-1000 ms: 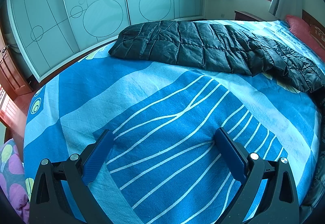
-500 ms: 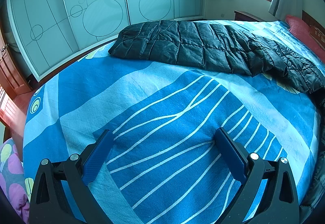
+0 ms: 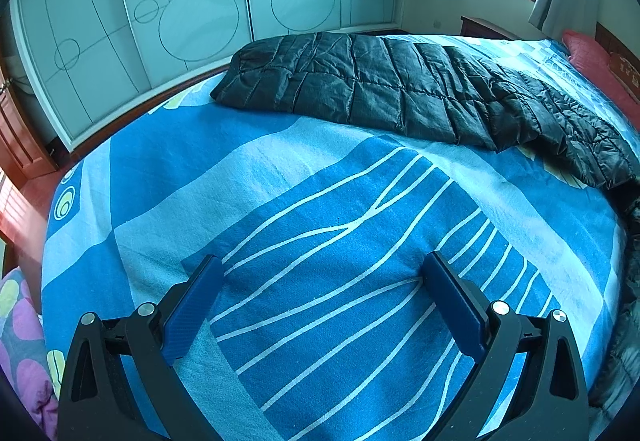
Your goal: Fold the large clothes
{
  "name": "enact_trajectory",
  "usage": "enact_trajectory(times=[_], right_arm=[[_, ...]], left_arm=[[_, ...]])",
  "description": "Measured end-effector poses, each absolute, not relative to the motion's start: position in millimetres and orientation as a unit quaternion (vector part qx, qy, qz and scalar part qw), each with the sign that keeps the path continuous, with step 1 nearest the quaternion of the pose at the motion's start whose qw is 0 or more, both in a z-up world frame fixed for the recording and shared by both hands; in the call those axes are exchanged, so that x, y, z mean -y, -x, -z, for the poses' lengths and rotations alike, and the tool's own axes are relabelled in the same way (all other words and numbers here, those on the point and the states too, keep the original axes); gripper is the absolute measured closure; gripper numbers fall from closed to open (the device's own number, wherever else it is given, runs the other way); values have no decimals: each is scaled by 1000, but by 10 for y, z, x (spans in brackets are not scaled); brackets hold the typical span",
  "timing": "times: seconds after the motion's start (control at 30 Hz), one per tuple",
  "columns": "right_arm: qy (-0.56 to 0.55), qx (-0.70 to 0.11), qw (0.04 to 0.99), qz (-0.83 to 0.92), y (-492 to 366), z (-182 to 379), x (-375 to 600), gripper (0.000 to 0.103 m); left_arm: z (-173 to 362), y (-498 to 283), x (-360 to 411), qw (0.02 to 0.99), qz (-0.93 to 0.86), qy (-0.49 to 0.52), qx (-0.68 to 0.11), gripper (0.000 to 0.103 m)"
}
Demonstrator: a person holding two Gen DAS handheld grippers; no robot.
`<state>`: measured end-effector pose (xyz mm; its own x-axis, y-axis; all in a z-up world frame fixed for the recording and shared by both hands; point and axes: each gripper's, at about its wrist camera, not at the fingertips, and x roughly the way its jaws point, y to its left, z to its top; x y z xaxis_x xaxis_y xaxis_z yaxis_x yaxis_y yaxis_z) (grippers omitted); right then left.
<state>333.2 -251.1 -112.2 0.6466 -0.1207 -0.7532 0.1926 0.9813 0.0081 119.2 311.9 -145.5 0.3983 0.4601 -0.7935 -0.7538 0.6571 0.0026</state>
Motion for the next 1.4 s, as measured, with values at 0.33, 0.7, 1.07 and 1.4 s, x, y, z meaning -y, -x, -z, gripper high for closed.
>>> enact_trajectory(times=[0.33, 0.7, 1.07, 1.4], right_arm=[[-43, -407, 909, 80, -3325, 1101, 2488, 31], [-28, -408, 908, 85, -3332, 1108, 2461, 26], [-22, -406, 909, 89, -3328, 1109, 2456, 24], [-19, -406, 909, 92, -3336, 1115, 2452, 24]], left_arm=[[1186, -1121, -3369, 838, -345, 228, -357, 4], [1282, -1291, -4224, 839, -315, 347, -275, 6], [1263, -1149, -4517, 821, -319, 427, -205, 41], [1283, -946, -4573, 803, -300, 494, -147, 60]])
